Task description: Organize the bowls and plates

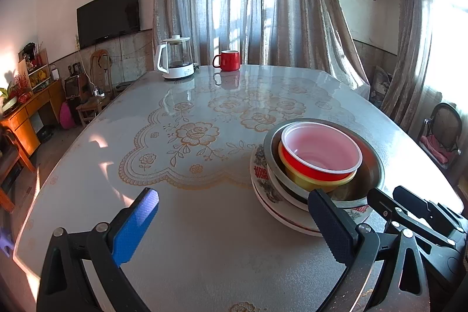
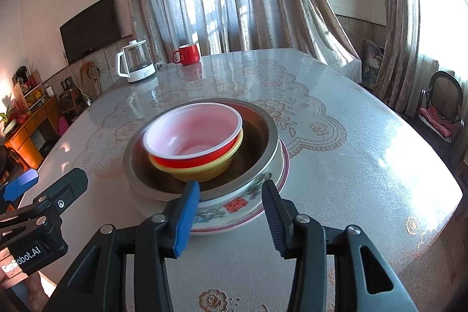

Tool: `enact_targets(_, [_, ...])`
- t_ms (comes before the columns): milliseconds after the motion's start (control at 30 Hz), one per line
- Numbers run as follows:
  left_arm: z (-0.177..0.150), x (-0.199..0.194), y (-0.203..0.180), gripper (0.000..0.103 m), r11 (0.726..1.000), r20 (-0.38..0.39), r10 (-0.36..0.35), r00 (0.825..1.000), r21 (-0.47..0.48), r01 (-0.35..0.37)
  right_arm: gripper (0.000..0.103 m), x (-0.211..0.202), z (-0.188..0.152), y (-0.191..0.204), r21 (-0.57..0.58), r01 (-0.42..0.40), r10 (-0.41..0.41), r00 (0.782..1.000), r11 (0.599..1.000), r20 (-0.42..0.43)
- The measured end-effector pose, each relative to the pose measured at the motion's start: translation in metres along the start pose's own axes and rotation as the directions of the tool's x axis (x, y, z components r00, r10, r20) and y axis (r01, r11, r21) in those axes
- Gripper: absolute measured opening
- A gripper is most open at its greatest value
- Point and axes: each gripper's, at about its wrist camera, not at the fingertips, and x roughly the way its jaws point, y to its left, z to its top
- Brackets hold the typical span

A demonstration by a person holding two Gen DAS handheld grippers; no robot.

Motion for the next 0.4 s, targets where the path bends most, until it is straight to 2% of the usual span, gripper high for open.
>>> enact_targets(400, [-0.0008, 0.0006, 0.0017, 0.102, 1.0, 0.008, 0.005, 1.0, 0.002, -0.005, 0.045, -0.001, 0.0014, -0.0011, 0.003, -0.004, 0.004, 1.0, 1.0, 0.008])
